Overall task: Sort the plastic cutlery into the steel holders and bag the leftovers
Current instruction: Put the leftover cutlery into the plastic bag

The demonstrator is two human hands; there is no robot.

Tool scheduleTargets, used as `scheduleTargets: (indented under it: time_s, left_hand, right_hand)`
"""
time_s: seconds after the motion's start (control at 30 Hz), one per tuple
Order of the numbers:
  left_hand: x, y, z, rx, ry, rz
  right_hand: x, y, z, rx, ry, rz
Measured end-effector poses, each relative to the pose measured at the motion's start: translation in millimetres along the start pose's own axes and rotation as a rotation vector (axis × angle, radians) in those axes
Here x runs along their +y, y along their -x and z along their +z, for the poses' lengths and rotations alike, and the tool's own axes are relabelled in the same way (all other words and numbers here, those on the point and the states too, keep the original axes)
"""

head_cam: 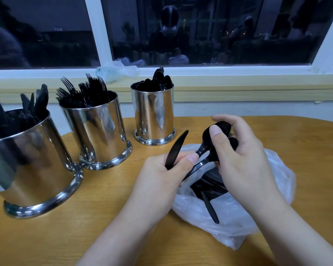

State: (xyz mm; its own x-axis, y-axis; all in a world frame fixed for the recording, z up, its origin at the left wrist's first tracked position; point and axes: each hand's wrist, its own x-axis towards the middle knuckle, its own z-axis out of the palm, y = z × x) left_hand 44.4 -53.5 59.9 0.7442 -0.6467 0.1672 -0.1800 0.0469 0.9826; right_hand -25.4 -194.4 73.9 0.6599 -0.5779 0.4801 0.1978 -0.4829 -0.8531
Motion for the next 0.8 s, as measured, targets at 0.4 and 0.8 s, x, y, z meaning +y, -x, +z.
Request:
scheduleTargets:
  time_s: [0.4, 0.8]
  left_hand:
    - [16, 0, -35, 0.104, 0.203, -0.081]
    - [10, -20, -89, 0.232, 0.318, -0.199]
  right_hand:
    - [-40, -33, 13, -0.117, 0.168, -0.104]
    - [-90, -161, 48, -0.028, 0.434, -0.355]
